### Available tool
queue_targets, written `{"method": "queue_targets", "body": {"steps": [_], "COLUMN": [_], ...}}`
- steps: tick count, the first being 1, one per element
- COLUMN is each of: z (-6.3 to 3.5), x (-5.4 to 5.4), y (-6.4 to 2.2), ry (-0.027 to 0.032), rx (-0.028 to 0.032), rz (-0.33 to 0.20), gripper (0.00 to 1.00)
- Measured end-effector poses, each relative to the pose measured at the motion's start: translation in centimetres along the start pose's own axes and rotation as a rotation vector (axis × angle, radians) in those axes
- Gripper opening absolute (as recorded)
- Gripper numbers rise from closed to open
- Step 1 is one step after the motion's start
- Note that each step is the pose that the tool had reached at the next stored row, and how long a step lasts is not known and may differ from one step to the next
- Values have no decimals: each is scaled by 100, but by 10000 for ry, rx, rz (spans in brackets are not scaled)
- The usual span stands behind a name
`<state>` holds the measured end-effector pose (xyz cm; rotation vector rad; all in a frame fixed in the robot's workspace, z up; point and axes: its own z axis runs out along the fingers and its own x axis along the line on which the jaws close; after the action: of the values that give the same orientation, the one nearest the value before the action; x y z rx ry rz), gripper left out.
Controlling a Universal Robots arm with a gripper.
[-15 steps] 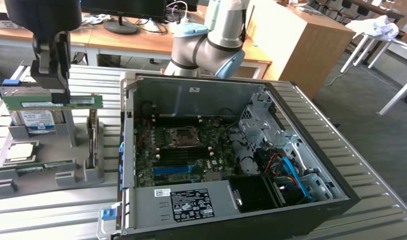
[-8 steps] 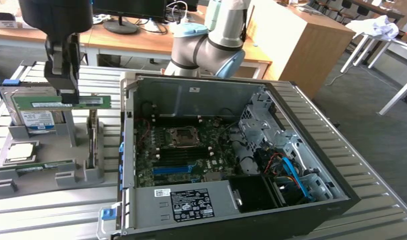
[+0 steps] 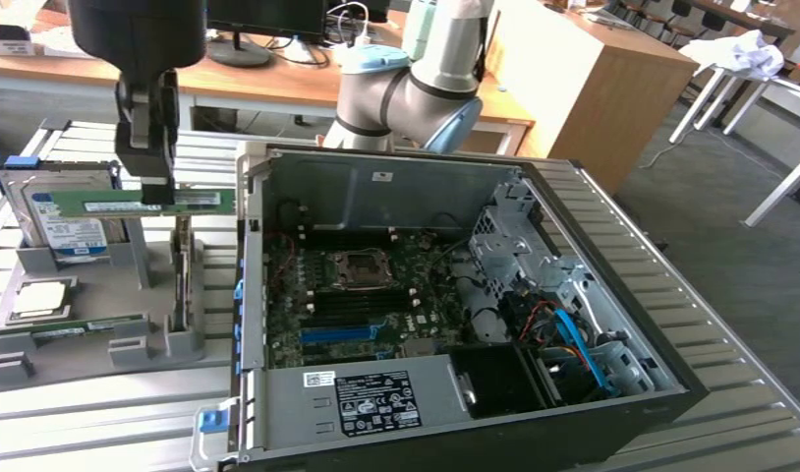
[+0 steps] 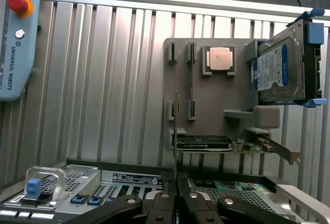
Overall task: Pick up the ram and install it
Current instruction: 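Pick up the ram and move it above insertion slot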
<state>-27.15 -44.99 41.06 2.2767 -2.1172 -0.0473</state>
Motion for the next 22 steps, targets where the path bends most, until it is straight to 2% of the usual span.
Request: {"method": "queue_targets", "body": {"steps": [22], "z": [-17], "x": [30], "y": [-405], "ry": [-1], "rx": [-7], "rz": [-1], "gripper": [13]}}
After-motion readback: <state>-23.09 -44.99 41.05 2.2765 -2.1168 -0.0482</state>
